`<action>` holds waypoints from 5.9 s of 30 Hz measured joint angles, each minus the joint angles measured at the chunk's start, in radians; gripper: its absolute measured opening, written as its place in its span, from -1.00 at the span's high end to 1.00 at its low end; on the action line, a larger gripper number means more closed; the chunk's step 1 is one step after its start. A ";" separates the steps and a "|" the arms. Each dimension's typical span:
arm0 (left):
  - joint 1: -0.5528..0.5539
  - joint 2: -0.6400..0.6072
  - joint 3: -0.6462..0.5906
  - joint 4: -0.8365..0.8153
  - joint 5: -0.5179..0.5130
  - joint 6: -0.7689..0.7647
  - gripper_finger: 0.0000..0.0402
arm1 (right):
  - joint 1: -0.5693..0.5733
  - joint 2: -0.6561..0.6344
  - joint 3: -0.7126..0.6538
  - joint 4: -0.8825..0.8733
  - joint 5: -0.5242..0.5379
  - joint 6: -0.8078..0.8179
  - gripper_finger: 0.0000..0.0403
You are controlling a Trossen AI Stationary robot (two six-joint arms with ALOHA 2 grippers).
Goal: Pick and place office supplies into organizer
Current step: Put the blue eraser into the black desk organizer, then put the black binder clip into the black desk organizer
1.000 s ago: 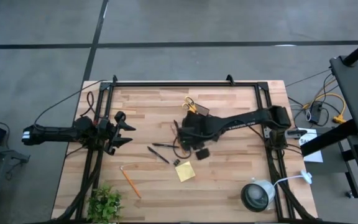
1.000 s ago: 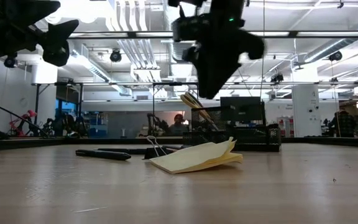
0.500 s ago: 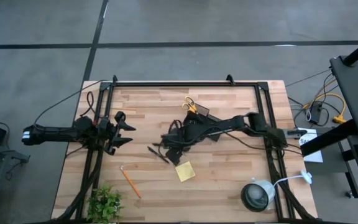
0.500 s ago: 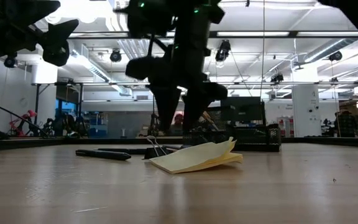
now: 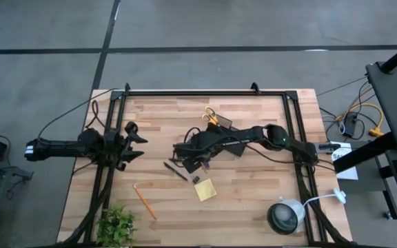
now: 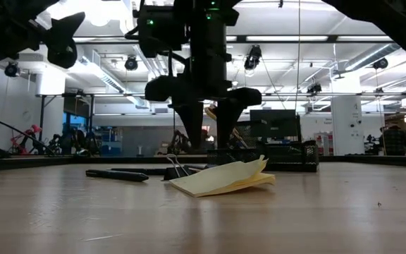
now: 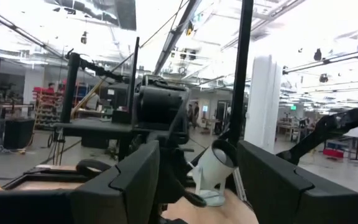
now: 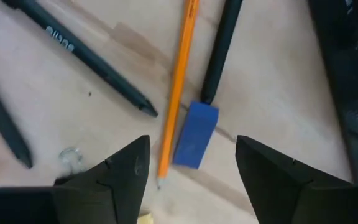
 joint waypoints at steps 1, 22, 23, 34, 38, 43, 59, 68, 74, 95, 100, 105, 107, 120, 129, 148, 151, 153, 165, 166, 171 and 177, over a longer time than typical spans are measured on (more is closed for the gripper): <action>0.000 0.000 0.000 0.005 0.000 0.000 0.00 | -0.006 -0.001 -0.008 0.000 -0.010 0.000 -0.11; 0.000 -0.001 0.000 0.008 0.000 0.000 0.00 | -0.025 -0.009 -0.184 0.148 0.019 -0.002 -0.11; 0.000 -0.001 0.000 0.008 0.000 0.001 0.00 | -0.023 -0.010 -0.186 0.147 0.016 -0.004 -0.11; 0.000 0.000 0.000 0.008 0.000 0.001 0.00 | 0.012 -0.021 -0.190 0.143 -0.046 -0.004 0.02; 0.000 0.001 0.000 0.008 0.000 0.001 0.00 | 0.017 -0.022 -0.190 0.144 -0.056 -0.007 0.07; 0.000 0.002 0.000 0.007 0.000 0.001 0.00 | 0.016 -0.023 -0.199 0.168 -0.056 -0.004 0.10; 0.000 0.003 0.000 0.007 0.000 0.001 0.00 | 0.002 -0.028 -0.244 0.261 -0.013 -0.080 0.40; 0.000 0.004 0.000 0.007 0.000 0.001 0.00 | -0.003 -0.026 -0.218 0.222 -0.013 -0.152 0.72; 0.000 0.004 0.000 0.007 0.000 0.001 0.00 | -0.003 -0.016 -0.117 0.089 0.003 -0.202 0.74; 0.000 0.004 0.000 0.007 0.000 0.001 0.00 | -0.193 -0.058 -0.009 -0.143 0.158 -0.503 0.71; 0.000 0.004 0.000 0.007 0.000 0.001 0.00 | -0.199 -0.058 -0.042 -0.144 0.162 -0.529 0.50; 0.000 0.004 0.000 0.007 0.000 0.001 0.00 | -0.184 -0.058 -0.047 -0.149 0.210 -0.539 0.24; 0.000 0.004 0.000 0.007 0.000 0.001 0.00 | -0.174 -0.058 -0.048 -0.167 0.233 -0.539 0.15; 0.000 0.004 0.000 0.007 0.000 0.001 0.00 | 0.068 -0.101 -0.058 -0.023 0.091 -1.048 0.08; 0.000 0.008 0.000 0.008 0.000 0.001 0.00 | 0.193 -0.093 -0.141 0.261 0.100 -1.242 0.10; 0.000 0.013 0.000 0.008 0.000 0.001 0.00 | 0.115 -0.081 -0.189 0.417 -0.059 -1.392 0.11; 0.000 0.013 0.000 0.008 0.000 0.001 0.00 | 0.104 -0.061 -0.190 0.409 -0.108 -1.390 0.11; 0.000 0.012 0.000 0.007 0.000 0.001 0.00 | 0.103 -0.053 -0.190 0.404 -0.131 -1.400 0.11; 0.000 0.013 0.000 0.007 0.000 0.001 0.00 | 0.098 -0.052 -0.189 0.380 -0.198 -1.400 0.32; 0.000 0.012 0.000 0.008 0.000 0.001 0.00 | 0.098 -0.052 -0.189 0.381 -0.216 -1.401 0.36; 0.000 0.013 0.000 0.008 0.000 0.001 0.00 | 0.095 -0.052 -0.190 0.399 -0.223 -1.404 0.60; 0.000 0.013 0.000 0.008 0.000 0.001 0.00 | 0.095 -0.054 -0.191 0.427 -0.221 -1.404 0.75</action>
